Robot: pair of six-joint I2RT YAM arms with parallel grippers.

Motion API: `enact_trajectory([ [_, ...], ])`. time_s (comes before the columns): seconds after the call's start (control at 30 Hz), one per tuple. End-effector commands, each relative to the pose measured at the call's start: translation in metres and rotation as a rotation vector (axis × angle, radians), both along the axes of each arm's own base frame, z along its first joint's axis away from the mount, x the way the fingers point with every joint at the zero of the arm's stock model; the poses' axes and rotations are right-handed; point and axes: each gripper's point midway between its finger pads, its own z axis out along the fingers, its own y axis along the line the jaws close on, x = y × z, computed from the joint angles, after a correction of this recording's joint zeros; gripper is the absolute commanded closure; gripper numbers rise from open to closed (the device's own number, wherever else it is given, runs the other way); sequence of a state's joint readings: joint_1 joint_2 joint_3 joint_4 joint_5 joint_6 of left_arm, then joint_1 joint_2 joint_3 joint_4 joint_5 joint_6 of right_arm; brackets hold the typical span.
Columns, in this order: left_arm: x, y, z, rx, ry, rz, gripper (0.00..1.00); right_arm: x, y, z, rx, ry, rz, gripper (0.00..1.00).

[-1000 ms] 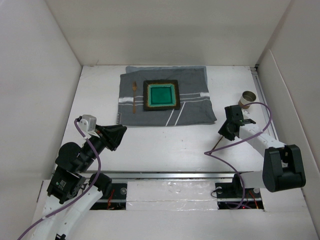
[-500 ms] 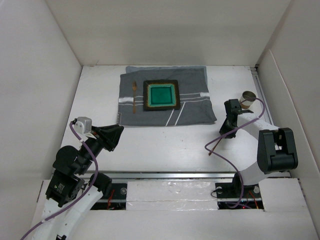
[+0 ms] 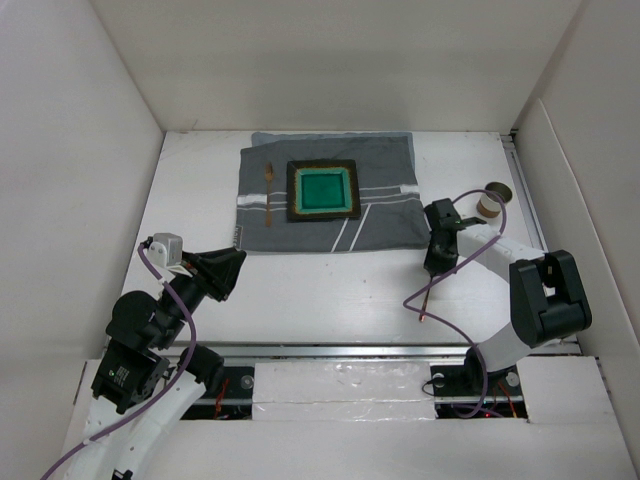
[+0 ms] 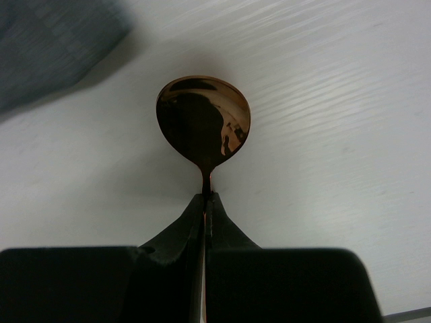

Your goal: Set the dinner table for one person

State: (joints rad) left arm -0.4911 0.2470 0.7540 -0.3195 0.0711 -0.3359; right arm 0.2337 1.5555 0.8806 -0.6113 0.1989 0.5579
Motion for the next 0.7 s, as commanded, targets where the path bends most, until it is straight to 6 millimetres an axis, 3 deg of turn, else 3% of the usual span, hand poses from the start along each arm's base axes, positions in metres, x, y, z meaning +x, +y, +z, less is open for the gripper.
enact_trajectory([
  [0.0, 0.006, -0.001, 0.003, -0.012, 0.000, 0.013, 0.75, 0.011, 0.032, 0.042, -0.041, -0.104, 0.146, 1.00],
  [0.1, 0.010, -0.005, -0.001, 0.000, 0.014, 0.004, 0.76, 0.034, 0.054, 0.085, -0.022, -0.227, 0.204, 1.00],
  [0.17, 0.012, -0.006, -0.004, 0.008, 0.026, 0.004, 0.76, 0.047, 0.068, 0.093, -0.012, -0.259, 0.237, 1.00],
  [0.2, 0.014, -0.007, -0.005, 0.012, 0.032, 0.004, 0.76, 0.063, 0.080, 0.111, 0.025, -0.299, 0.251, 1.00],
  [0.27, 0.017, -0.008, -0.009, 0.021, 0.050, 0.007, 0.76, 0.079, 0.098, 0.106, 0.012, -0.284, 0.326, 1.00],
  [0.3, 0.019, -0.008, -0.010, 0.022, 0.055, 0.010, 0.76, 0.098, 0.109, 0.125, 0.029, -0.333, 0.344, 1.00],
  [0.33, 0.020, -0.009, -0.012, 0.025, 0.060, 0.013, 0.76, 0.111, 0.114, 0.112, 0.003, -0.304, 0.393, 1.00],
  [0.37, 0.022, -0.009, -0.015, 0.030, 0.072, 0.016, 0.76, 0.118, 0.117, 0.111, -0.008, -0.283, 0.404, 1.00],
  [0.4, 0.024, -0.010, -0.017, 0.034, 0.080, 0.018, 0.76, 0.143, 0.122, 0.114, -0.031, -0.295, 0.432, 1.00],
  [0.47, 0.025, -0.010, -0.018, 0.036, 0.084, 0.022, 0.76, 0.164, 0.126, 0.111, -0.016, -0.279, 0.443, 1.00],
  [0.53, 0.027, -0.009, -0.021, 0.043, 0.092, 0.030, 0.75, 0.187, 0.141, 0.105, 0.025, -0.257, 0.502, 1.00],
  [0.6, 0.029, -0.008, -0.023, 0.045, 0.105, 0.042, 0.75, 0.205, 0.142, 0.105, 0.021, -0.270, 0.491, 1.00],
  [0.63, 0.030, -0.008, -0.025, 0.047, 0.111, 0.047, 0.75, 0.219, 0.150, 0.116, 0.035, -0.315, 0.506, 1.00],
  [0.67, 0.031, -0.007, -0.026, 0.048, 0.114, 0.053, 0.75, 0.225, 0.155, 0.102, 0.039, -0.291, 0.515, 1.00],
])
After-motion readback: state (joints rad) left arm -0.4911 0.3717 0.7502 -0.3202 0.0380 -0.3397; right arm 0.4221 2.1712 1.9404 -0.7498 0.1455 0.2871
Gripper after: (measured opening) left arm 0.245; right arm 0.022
